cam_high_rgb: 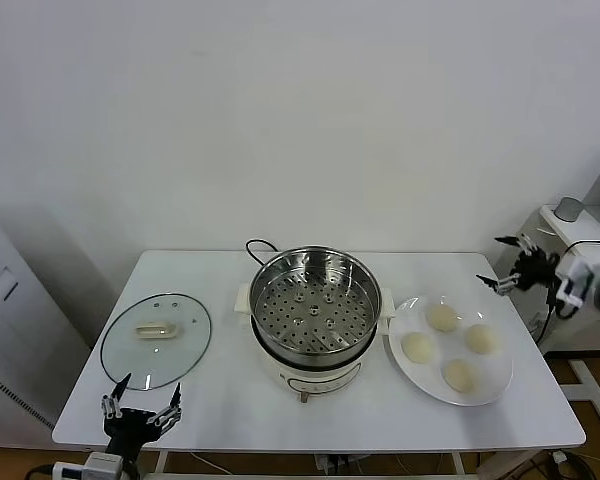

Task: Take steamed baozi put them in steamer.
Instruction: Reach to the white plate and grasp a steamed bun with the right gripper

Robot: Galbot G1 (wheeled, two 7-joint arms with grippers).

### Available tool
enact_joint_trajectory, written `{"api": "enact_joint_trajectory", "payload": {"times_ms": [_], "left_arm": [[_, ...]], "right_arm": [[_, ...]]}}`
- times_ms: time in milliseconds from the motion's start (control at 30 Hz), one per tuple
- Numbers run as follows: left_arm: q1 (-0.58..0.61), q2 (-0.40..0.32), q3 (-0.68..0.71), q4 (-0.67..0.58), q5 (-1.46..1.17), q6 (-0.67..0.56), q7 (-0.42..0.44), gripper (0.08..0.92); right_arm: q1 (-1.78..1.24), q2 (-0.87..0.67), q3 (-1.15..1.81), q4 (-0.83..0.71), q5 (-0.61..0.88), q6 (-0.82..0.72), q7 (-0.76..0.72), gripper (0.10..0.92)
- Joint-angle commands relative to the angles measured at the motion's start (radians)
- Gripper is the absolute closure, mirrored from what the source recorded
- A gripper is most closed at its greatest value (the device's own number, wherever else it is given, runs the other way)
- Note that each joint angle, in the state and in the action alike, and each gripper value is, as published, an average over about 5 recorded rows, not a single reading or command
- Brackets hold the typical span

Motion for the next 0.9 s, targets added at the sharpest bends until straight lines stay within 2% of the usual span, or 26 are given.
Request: {"api": "enact_joint_trajectory", "payload": {"times_ms": [33, 200, 467, 900], "left_arm": [[-0.003, -0.006, 0.002, -0.004, 0.003, 0.004, 0.003, 0.177], [0.001, -0.009, -0.004, -0.005, 0.002, 0.004, 0.003, 0.177], [0.011, -0.016, -0.007, 0.003, 0.005, 0.003, 0.0, 0.177], [0.014, -0.02, 0.0, 0.02, 0.017, 0.001, 0.001, 0.177]], "right_arm": [[0.433, -0.053, -0.415, -0.167, -0.224, 0.08, -0.286, 0.203], [0.421, 0.062, -0.478, -0.261, -0.269, 0.127, -0.32, 0.203], [0.34, 0.295, -0.36, -0.446, -0.376, 0.169, -0.291, 0.203], [0.284, 0.417, -0.252, -0.571, -0.553, 0.217, -0.252, 0.203]]}}
